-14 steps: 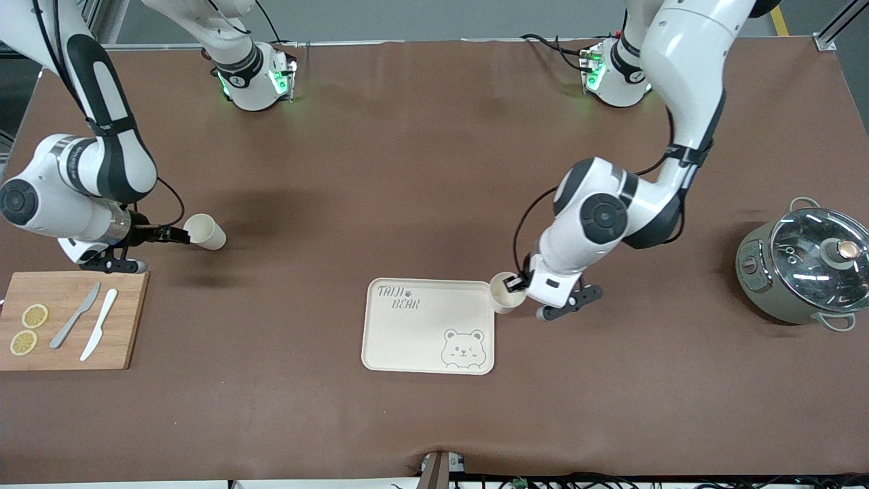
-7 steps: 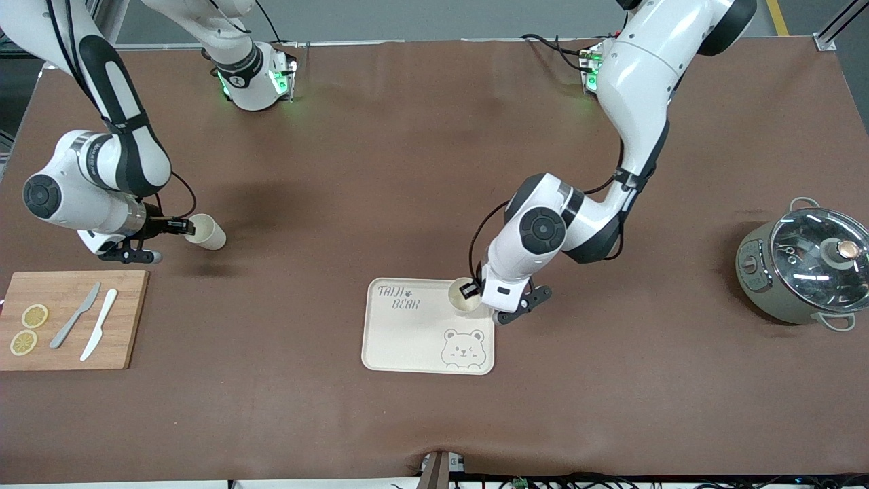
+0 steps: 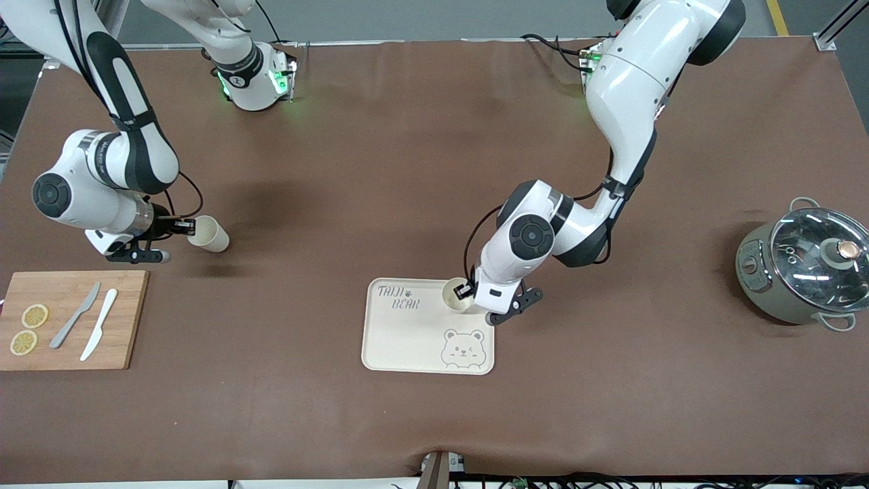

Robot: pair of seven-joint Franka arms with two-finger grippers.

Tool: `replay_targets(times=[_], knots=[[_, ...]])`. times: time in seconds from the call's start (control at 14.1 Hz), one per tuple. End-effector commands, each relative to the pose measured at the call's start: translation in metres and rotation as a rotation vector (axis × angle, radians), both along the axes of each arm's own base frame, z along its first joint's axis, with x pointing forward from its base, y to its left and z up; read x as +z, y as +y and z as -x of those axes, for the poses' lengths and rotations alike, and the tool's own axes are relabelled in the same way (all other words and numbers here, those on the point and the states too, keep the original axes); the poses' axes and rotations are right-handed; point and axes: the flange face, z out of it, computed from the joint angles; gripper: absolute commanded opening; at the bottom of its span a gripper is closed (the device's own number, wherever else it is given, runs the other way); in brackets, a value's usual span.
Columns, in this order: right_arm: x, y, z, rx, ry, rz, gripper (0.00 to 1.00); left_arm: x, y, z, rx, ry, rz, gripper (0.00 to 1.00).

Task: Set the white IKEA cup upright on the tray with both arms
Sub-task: 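Carry the cup toward the tray while the right gripper grasps the other cup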

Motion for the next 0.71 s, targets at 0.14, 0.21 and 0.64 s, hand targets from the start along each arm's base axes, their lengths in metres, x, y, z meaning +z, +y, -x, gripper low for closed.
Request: replay_targets(times=[0.14,0.21,0.64], knots=[[0.077,0.032,-0.060,0.000,-0.038,-0.077,0.00,0.081,0.026,-0.021,0.054,-0.072,0.028,1.00],[0.083,0.041,-0.077,-0.011,-0.027,-0.114,0.00,0.101,0.042,-0.028,0.068,-0.083,0.020,1.00],[0.093,0.143,-0.152,-0.198,-0.032,-0.102,0.00,0.174,0.120,-0.043,0.037,-0.089,-0.023,1.00]])
